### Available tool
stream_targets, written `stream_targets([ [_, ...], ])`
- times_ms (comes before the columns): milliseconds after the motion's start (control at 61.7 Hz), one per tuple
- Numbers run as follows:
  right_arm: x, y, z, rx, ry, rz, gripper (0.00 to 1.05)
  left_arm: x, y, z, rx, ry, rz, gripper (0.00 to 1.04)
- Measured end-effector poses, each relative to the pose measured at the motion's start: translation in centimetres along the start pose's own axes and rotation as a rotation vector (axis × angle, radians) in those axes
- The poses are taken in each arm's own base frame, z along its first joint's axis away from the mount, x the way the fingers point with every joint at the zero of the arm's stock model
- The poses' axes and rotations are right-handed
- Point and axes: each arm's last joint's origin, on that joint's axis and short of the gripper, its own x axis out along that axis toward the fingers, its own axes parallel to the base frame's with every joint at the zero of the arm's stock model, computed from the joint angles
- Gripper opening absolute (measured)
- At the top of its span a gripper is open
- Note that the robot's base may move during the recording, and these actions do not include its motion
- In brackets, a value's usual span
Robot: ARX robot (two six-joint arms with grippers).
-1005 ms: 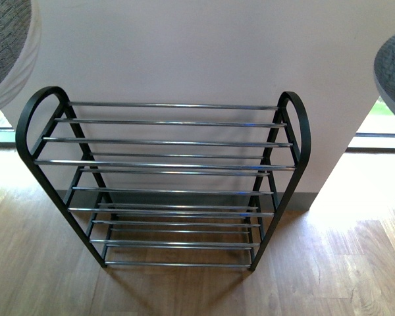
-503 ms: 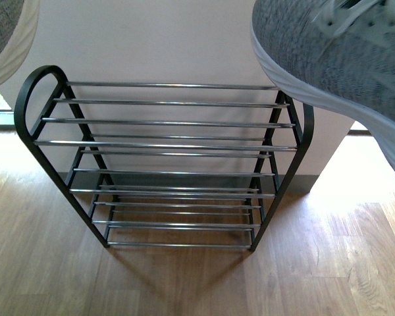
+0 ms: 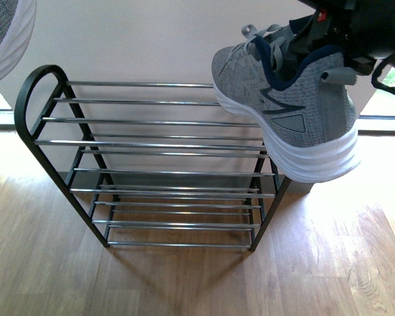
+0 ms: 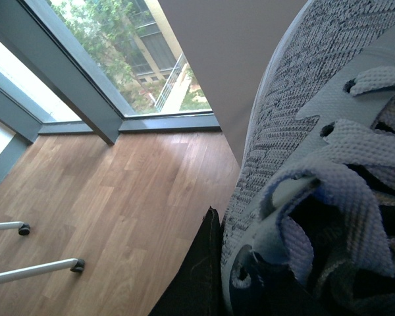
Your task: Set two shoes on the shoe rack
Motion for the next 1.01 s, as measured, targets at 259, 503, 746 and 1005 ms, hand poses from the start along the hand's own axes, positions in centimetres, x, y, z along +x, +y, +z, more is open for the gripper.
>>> stream_targets([
  [259, 3.9, 0.4, 0.8, 0.300, 0.033, -0.029, 0.01, 0.0, 0.0, 0.0, 0.000, 0.000, 0.000, 0.02],
  [503, 7.0, 1.0, 0.2, 0.394, 0.067, -0.051, 0.01, 0.0, 0.0, 0.0, 0.000, 0.000, 0.000, 0.02],
  [746, 10.3, -0.3, 0.8, 0.429, 0.043, -0.090, 0.01, 0.0, 0.0, 0.0, 0.000, 0.000, 0.000, 0.02],
  [1005, 11.5, -4.5, 1.9, 0.484, 0.018, -0.180, 0.01, 0.0, 0.0, 0.0, 0.000, 0.000, 0.000, 0.02],
])
